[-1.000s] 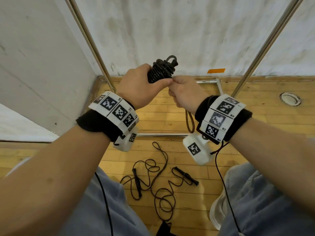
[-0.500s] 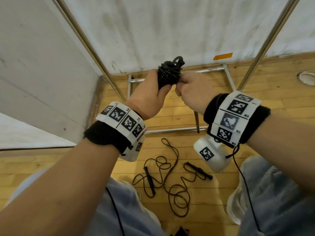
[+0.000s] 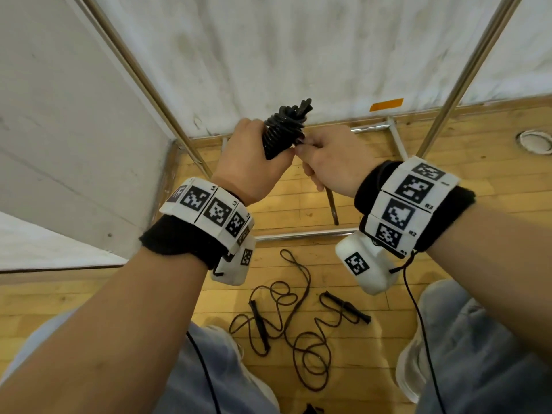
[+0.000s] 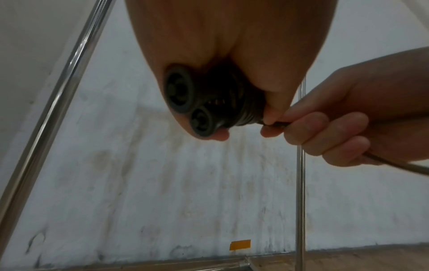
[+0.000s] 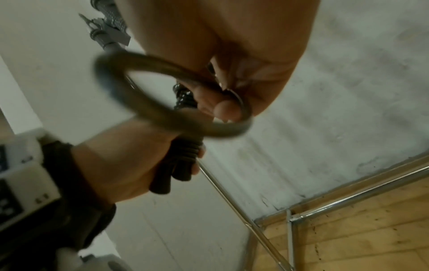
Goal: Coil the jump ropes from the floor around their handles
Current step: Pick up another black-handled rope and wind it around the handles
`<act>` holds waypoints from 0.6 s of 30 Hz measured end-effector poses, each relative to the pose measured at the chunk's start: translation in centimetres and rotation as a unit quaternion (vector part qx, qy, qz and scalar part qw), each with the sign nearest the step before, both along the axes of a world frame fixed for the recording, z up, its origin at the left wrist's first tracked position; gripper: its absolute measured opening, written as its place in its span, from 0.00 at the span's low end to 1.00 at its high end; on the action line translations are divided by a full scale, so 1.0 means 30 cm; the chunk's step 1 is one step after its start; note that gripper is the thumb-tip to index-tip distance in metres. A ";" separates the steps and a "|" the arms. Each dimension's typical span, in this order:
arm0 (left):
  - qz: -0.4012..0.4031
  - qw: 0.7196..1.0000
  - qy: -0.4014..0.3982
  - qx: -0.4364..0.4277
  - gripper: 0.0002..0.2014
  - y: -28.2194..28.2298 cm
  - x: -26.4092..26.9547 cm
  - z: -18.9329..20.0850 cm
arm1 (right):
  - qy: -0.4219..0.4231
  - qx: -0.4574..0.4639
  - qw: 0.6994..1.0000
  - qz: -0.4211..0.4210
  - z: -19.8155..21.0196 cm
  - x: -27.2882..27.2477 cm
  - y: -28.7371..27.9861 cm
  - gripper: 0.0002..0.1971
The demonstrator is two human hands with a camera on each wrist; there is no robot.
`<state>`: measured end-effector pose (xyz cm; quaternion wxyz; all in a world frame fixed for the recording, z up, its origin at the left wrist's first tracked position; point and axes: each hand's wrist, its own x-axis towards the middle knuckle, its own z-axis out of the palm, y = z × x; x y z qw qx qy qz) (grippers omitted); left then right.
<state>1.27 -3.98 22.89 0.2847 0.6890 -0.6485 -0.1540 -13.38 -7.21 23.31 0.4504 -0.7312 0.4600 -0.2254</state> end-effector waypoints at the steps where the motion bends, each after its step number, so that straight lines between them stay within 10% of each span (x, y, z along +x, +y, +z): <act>1: 0.006 1.000 0.003 -0.003 0.12 0.002 -0.002 0.007 | -0.002 -0.006 1.000 0.007 0.008 -0.006 0.001 0.19; 9: 0.088 0.993 0.075 -0.013 0.14 0.004 -0.022 0.052 | 0.000 -0.083 0.996 0.005 0.058 -0.005 0.017 0.15; 18: -0.030 0.978 0.197 0.058 0.10 0.055 -0.051 0.137 | -0.007 -0.145 0.989 -0.025 0.115 -0.039 -0.011 0.11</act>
